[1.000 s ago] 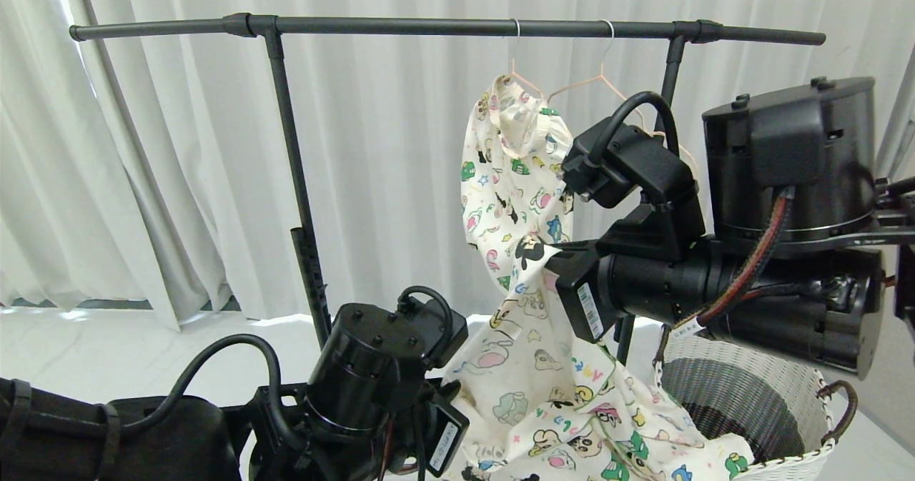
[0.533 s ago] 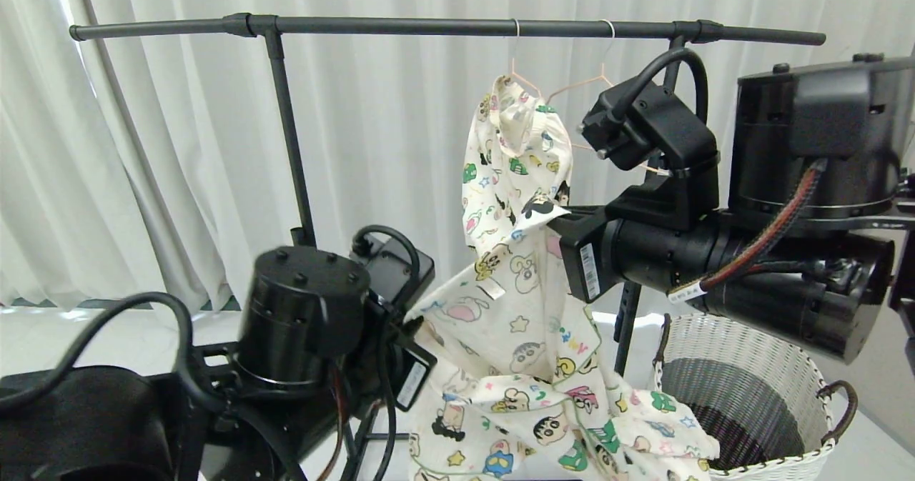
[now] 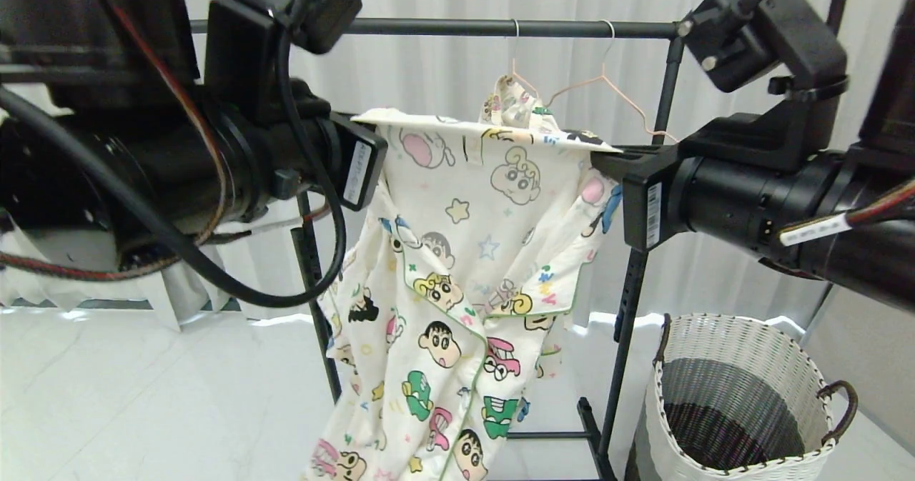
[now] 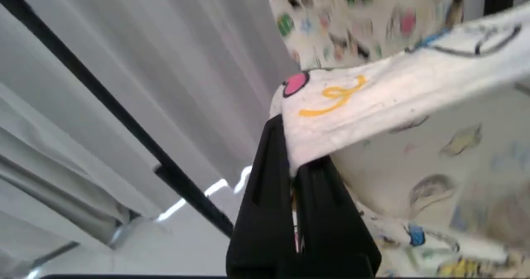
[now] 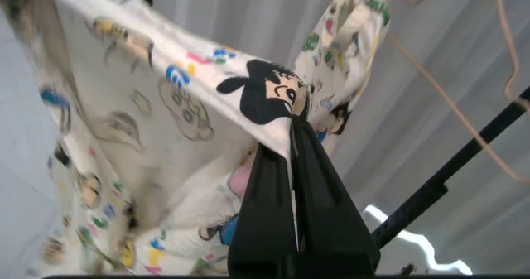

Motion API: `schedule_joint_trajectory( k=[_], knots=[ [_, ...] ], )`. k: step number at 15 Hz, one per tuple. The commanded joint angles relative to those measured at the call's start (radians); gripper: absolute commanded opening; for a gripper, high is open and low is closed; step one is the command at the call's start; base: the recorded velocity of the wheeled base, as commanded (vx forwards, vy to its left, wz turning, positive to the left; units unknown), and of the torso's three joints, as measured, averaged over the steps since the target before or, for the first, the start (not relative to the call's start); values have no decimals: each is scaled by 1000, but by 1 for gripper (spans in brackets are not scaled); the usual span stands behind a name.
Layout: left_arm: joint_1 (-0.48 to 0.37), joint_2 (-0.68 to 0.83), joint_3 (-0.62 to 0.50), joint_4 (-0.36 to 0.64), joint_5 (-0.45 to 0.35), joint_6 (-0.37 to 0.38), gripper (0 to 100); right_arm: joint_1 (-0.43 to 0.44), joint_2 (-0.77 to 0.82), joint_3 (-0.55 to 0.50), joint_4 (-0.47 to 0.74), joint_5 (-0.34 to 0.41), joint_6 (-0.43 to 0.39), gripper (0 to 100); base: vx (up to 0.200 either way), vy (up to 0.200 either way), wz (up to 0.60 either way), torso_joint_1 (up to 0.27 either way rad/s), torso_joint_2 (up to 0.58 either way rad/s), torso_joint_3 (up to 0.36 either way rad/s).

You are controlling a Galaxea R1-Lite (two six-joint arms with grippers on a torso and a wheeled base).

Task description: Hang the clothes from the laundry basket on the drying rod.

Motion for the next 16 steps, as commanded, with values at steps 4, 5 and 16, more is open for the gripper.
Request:
schedule_joint_trajectory(
  k=[4, 5, 16],
  knots=[
    [-91, -33, -113, 24, 19, 86, 0, -20, -50, -133, 6, 17, -19, 0, 0, 0, 0, 0, 0, 0],
    [-107, -45, -112, 24, 22, 101, 0, -26, -33, -182, 14, 35, -37, 0, 0, 0, 0, 0, 0, 0],
    [-263, -1, -221, 18, 48, 165, 0, -38, -242, -372, 531, 58, -105, 0, 0, 0, 0, 0, 0, 0]
  ],
)
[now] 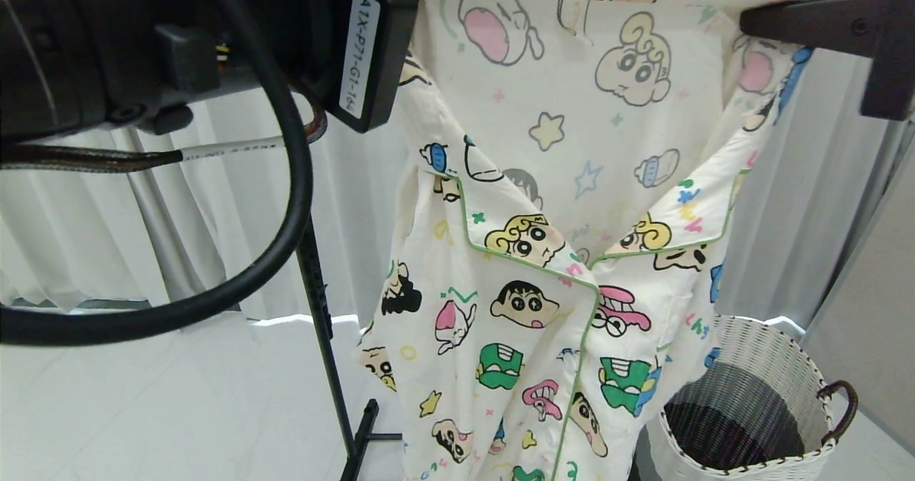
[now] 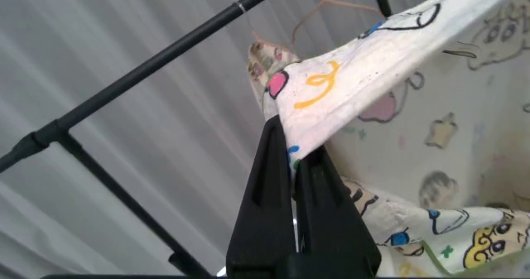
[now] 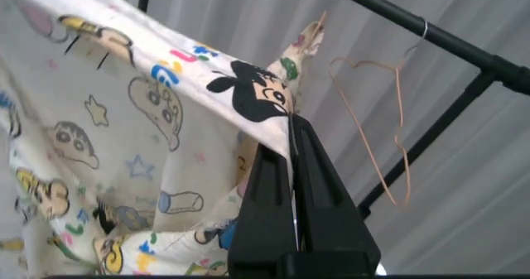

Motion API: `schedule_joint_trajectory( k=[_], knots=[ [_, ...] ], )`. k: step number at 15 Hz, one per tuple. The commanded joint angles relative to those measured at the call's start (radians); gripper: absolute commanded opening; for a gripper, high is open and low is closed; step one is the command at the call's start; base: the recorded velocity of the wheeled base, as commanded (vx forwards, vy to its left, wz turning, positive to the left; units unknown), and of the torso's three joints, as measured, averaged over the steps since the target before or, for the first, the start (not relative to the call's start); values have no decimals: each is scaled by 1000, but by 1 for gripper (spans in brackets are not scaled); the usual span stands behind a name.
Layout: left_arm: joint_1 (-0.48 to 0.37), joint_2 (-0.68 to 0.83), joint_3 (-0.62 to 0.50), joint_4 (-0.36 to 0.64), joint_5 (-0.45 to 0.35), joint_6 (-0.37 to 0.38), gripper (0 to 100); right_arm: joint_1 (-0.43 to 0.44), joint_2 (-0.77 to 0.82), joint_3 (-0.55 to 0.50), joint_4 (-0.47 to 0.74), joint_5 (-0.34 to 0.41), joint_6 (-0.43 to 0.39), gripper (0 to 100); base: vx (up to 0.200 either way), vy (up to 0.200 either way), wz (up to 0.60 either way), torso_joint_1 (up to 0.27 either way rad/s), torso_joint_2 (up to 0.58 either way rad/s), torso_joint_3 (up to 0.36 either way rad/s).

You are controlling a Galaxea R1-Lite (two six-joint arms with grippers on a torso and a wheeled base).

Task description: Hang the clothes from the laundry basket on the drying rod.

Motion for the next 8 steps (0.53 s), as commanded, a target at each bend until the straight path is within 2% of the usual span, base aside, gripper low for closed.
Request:
schedule_joint_trajectory(
  k=[1, 3, 4, 5, 6, 8],
  knots=[
    [-2, 62, -80, -4, 6, -8, 0, 31, -97, -19, 74, 2, 3, 0, 0, 0, 0, 0, 0, 0],
    [-2, 127, -154, -20, 3, -10, 0, 150, -146, -16, 171, 4, 38, 0, 0, 0, 0, 0, 0, 0],
    [-2, 154, -166, -55, 3, -10, 0, 233, -156, -13, 192, 4, 61, 0, 0, 0, 0, 0, 0, 0],
    [-2, 165, -167, -73, 3, -8, 0, 267, -156, -13, 197, 4, 69, 0, 0, 0, 0, 0, 0, 0],
    [-2, 192, -169, -130, 4, -2, 0, 345, -142, -11, 197, 2, 77, 0, 0, 0, 0, 0, 0, 0],
    [-2, 199, -169, -144, 4, -2, 0, 388, -107, -17, 184, 4, 77, 0, 0, 0, 0, 0, 0, 0]
  ],
)
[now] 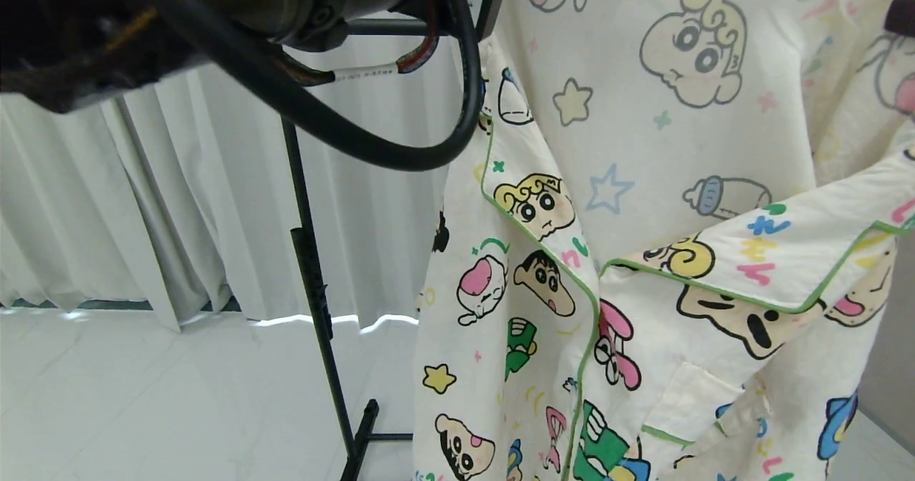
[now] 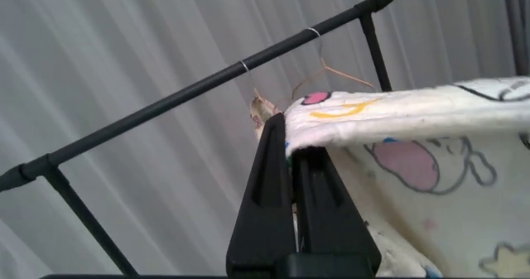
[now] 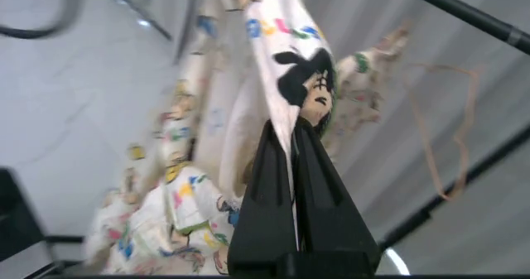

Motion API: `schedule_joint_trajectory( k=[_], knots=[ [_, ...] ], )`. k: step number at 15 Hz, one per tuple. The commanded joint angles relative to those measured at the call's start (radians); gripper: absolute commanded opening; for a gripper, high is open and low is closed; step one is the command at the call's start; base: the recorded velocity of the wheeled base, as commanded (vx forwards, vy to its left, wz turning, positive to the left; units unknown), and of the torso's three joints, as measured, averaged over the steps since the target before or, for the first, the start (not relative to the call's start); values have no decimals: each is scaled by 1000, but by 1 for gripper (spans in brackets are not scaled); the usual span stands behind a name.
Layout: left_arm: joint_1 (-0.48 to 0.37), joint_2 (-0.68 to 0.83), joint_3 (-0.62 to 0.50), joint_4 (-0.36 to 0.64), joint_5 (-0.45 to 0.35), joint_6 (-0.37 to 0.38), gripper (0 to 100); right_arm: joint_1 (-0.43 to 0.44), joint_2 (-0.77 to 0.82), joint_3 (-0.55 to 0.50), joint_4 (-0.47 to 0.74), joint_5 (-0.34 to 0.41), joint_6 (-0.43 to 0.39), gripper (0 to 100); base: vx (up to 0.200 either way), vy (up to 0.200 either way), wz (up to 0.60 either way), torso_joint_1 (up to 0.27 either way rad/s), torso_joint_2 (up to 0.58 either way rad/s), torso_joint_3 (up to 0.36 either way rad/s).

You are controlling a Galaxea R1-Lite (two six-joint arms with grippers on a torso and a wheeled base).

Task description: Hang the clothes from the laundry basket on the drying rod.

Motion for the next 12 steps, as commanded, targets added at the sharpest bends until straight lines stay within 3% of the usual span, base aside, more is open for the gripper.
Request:
schedule_joint_trajectory(
  k=[1, 6, 8, 10, 12],
  knots=[
    [-1, 27, -2, 0, -6, 1, 0, 64, 33, -3, -23, 8, 1, 0, 0, 0, 0, 0, 0, 0],
    [1, 19, -2, 0, 3, 1, 0, 81, 46, 6, -40, 6, 1, 0, 0, 0, 0, 0, 0, 0],
    [1, -2, 1, 8, 10, 1, 0, 79, 45, 27, -40, -37, 1, 0, 0, 0, 0, 0, 0, 0],
    [1, -45, 3, 91, 13, -3, 0, 65, 46, 41, -43, -123, 1, 0, 0, 0, 0, 0, 0, 0],
    [-1, -97, 3, 233, 13, -57, 0, 18, 48, 58, -69, -144, -1, 0, 0, 0, 0, 0, 0, 0]
  ],
)
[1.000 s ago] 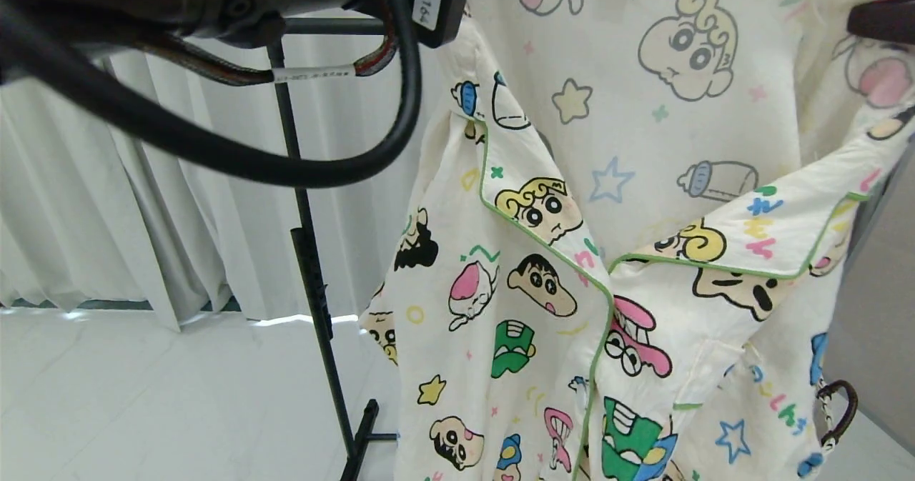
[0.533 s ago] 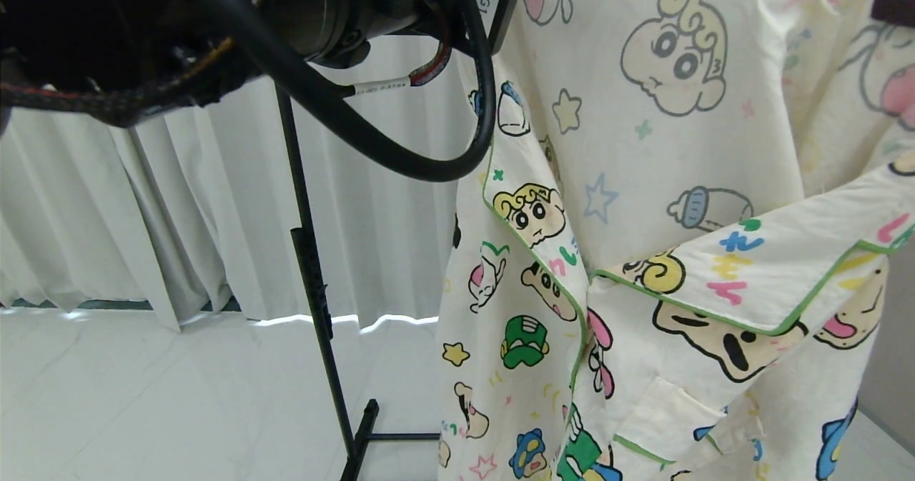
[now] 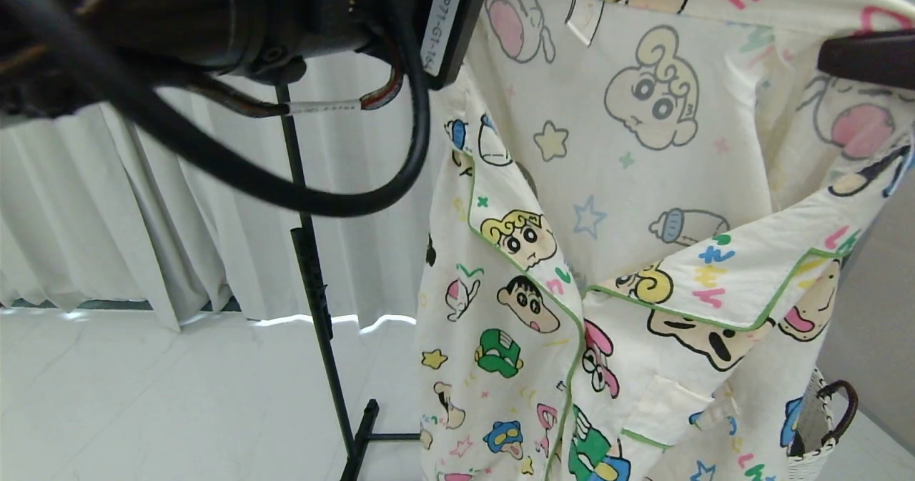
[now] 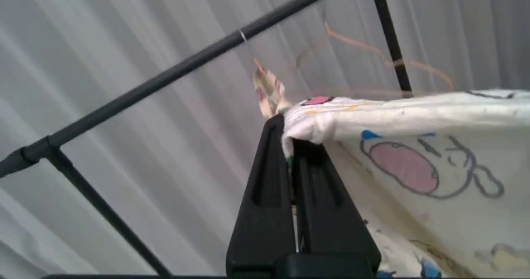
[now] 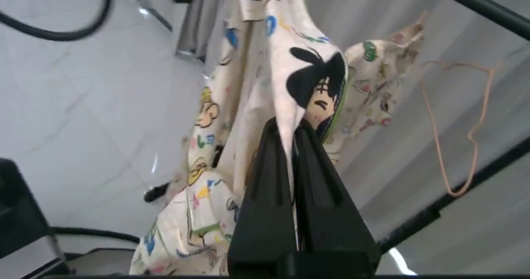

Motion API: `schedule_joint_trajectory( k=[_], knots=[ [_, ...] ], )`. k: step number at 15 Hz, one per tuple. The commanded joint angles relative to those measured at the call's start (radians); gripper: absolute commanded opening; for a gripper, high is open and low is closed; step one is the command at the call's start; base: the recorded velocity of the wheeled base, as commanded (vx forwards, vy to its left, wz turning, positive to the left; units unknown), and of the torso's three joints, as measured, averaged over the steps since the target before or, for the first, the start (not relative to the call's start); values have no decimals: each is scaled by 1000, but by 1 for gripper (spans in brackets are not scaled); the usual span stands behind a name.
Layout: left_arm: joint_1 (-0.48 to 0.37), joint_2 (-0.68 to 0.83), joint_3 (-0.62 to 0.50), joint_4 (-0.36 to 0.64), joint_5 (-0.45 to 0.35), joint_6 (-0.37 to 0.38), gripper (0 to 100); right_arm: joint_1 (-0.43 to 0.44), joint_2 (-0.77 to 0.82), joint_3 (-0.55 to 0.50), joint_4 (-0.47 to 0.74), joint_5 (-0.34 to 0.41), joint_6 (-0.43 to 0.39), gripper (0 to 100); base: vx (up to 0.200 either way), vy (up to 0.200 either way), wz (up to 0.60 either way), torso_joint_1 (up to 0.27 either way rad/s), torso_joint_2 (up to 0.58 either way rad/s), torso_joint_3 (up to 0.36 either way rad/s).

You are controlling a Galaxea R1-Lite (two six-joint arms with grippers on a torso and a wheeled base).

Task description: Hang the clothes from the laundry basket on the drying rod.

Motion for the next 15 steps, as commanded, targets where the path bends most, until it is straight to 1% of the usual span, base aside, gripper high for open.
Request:
schedule_joint_trajectory(
  k=[1, 2, 3, 4, 5, 6, 7, 8, 10, 12, 14, 15],
  knots=[
    [-13, -94, 0, 148, -1, -87, 0, -58, 10, 16, -40, -4, -7, 0, 0, 0, 0, 0, 0, 0],
    [-28, -128, 0, 252, -1, -145, 0, -84, 18, 13, -70, -4, -19, 0, 0, 0, 0, 0, 0, 0],
    [-43, -159, 0, 329, -1, -192, 0, -121, 25, 11, -103, -4, -38, 0, 0, 0, 0, 0, 0, 0],
    [-54, -171, 0, 359, -1, -211, 0, -140, 30, 11, -118, -3, -52, 0, 0, 0, 0, 0, 0, 0],
    [-94, -198, 2, 444, -1, -277, 0, -189, 53, 11, -175, 2, -96, 0, 0, 0, 0, 0, 0, 0],
    [-129, -205, 2, 478, -1, -330, 0, -195, 74, 11, -222, 5, -114, 0, 0, 0, 0, 0, 0, 0],
    [-163, -205, 0, 491, -1, -380, 0, -195, 102, 11, -281, 5, -127, 0, 0, 0, 0, 0, 0, 0],
    [-197, -203, 0, 491, -1, -415, 0, -195, 137, 10, -347, 10, -142, 0, 0, 0, 0, 0, 0, 0],
    [-244, -203, 0, 491, -3, -446, 0, -195, 188, 8, -457, 45, -185, 0, 0, 0, 0, 0, 0, 0],
    [-295, -205, -1, 491, -3, -466, 0, -192, 228, -7, -503, 68, -199, 0, 0, 0, 0, 0, 0, 0],
    [-349, -206, -3, 491, -3, -486, 0, -190, 255, -42, -506, 70, -199, 0, 0, 0, 0, 0, 0, 0],
    [-359, -206, -3, 491, -4, -492, 0, -190, 260, -50, -506, 73, -199, 0, 0, 0, 0, 0, 0, 0]
  ],
)
